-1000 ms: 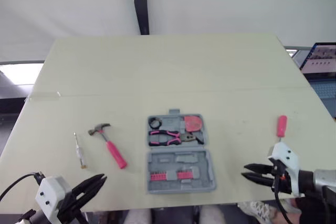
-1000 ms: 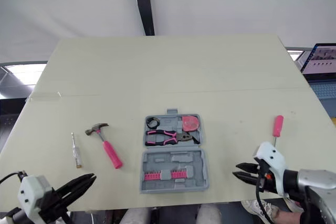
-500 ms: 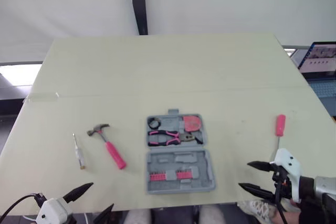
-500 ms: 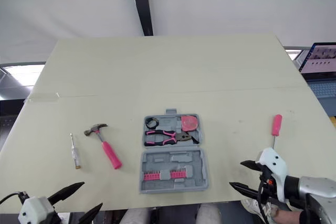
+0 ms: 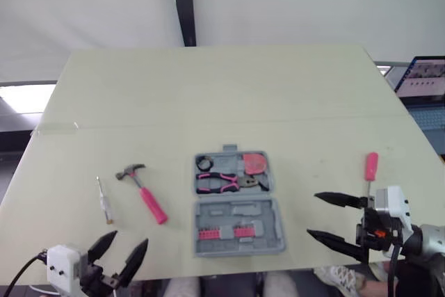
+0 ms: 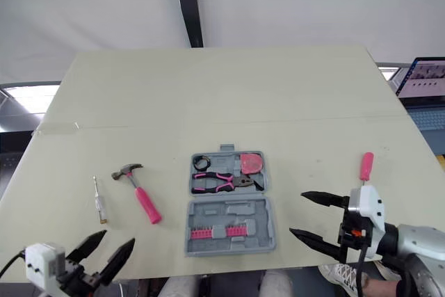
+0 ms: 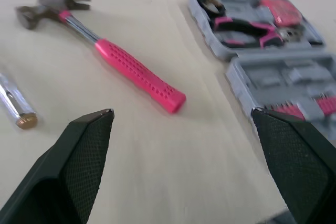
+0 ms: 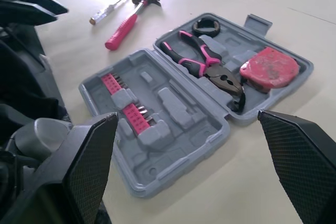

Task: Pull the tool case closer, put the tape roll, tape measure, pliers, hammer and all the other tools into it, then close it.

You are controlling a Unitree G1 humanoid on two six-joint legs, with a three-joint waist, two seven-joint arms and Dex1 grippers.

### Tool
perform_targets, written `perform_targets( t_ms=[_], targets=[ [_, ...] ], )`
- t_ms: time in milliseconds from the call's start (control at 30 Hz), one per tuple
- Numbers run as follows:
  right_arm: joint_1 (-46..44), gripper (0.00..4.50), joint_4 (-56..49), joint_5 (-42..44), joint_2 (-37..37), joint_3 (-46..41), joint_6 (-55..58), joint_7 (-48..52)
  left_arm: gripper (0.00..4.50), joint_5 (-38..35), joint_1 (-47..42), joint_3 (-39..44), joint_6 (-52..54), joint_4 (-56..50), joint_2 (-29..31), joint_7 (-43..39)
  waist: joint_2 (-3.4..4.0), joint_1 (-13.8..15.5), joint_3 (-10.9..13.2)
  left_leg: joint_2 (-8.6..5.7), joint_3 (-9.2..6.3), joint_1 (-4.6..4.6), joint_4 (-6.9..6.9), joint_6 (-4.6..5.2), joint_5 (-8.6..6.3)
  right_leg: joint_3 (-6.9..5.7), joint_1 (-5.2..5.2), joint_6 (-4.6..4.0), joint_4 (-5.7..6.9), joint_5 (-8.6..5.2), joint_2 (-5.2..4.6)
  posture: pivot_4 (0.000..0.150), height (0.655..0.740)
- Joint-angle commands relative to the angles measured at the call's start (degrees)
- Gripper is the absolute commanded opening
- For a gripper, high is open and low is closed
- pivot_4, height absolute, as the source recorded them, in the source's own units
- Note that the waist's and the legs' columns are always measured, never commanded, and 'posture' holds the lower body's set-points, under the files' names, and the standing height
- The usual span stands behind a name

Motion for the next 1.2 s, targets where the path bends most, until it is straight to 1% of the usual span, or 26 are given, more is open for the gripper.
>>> perform_targets(
  t_ms=[33,100,133,233,333,433,533,667,967,1067,1200],
  targets=[
    [-1.6,4.5,1.8,2.3,-1.6,-2.7,-0.4,2.7,4.48,-3.7,-3.4,4.3,6.9,-7.5,-1.9,15.5,0.02,0.0,0.0,0.0,-0.01,0.03,0.0,0.0,0.0,-0.01,0.07,0.0,-0.02,0.0,0.0,0.15,0.74],
    [-2.7,4.5,3.0,2.3,-2.4,-2.7,-0.2,3.5,4.48,-3.0,-5.3,5.5,10.8,-9.0,-3.7,23.4,0.04,0.0,0.0,0.0,-0.11,0.13,0.01,0.0,0.0,-0.12,0.28,0.0,-0.11,0.0,0.01,0.15,0.74],
    [-3.3,4.5,3.7,2.0,-2.8,-2.5,-0.4,3.9,4.48,-3.0,-5.4,5.4,11.3,-9.3,-4.9,25.4,0.03,0.0,0.0,0.0,-0.13,0.15,0.01,0.0,0.0,-0.13,0.35,0.0,-0.14,0.0,0.01,0.15,0.74],
    [-4.7,4.5,5.1,1.7,-3.6,-2.1,-0.5,4.7,4.48,-1.7,-5.0,4.3,11.7,-10.4,-7.3,28.1,0.02,-0.1,0.0,-0.02,-0.19,0.17,0.03,0.01,-0.02,-0.19,0.43,0.0,-0.21,0.0,0.02,0.15,0.74],
    [-7.0,4.5,6.7,1.4,-4.5,-1.7,-0.2,5.2,4.48,0.3,-5.2,2.5,13.5,-12.0,-10.2,33.2,0.02,0.0,0.0,-0.04,-0.2,0.16,0.09,0.02,-0.02,-0.19,0.47,0.0,-0.21,0.0,0.01,0.15,0.74],
    [-8.6,4.5,7.8,1.0,-5.0,-1.3,-0.2,5.4,4.48,1.9,-7.8,1.3,14.7,-11.7,-11.4,36.4,0.02,0.2,0.0,-0.04,-0.27,0.14,0.13,0.02,-0.02,-0.2,0.5,-0.01,-0.22,0.0,0.01,0.15,0.74],
    [-8.7,4.5,7.6,0.8,-4.8,-1.2,-0.2,5.2,4.48,2.7,-13.0,0.4,17.7,-10.2,-11.3,39.9,0.06,0.3,0.0,-0.05,-0.34,0.11,0.14,0.01,-0.02,-0.23,0.5,-0.01,-0.22,0.0,0.02,0.15,0.74],
    [-8.1,4.5,6.6,0.6,-4.3,-1.6,-0.2,4.1,4.48,2.9,-21.3,1.0,23.1,-8.0,-9.5,43.6,0.12,0.3,-0.1,-0.07,-0.34,0.12,0.16,0.02,-0.01,-0.22,0.5,-0.01,-0.19,0.0,0.01,0.15,0.74],
    [-5.5,4.5,4.1,0.6,-3.5,-3.2,-0.2,1.7,4.48,2.0,-37.4,5.8,34.9,-0.3,-4.9,48.2,0.14,0.1,-0.1,-0.07,-0.39,0.13,0.16,0.01,-0.01,-0.24,0.49,0.0,-0.12,0.01,0.02,0.15,0.74],
    [-4.9,4.5,3.4,0.6,-3.3,-3.6,-0.3,1.1,4.48,1.7,-40.3,7.3,37.2,2.2,-4.0,47.9,0.14,0.1,-0.1,-0.1,-0.42,0.12,0.17,-0.01,0.0,-0.24,0.5,0.01,-0.1,0.01,0.01,0.15,0.74],
    [-4.4,4.5,3.0,0.4,-3.3,-3.9,-0.5,0.3,4.48,2.8,-41.5,7.5,38.9,5.8,-3.4,46.5,0.14,0.0,-0.1,-0.1,-0.44,0.11,0.15,-0.01,0.0,-0.24,0.48,0.01,-0.11,0.01,0.02,0.15,0.74]
  ],
)
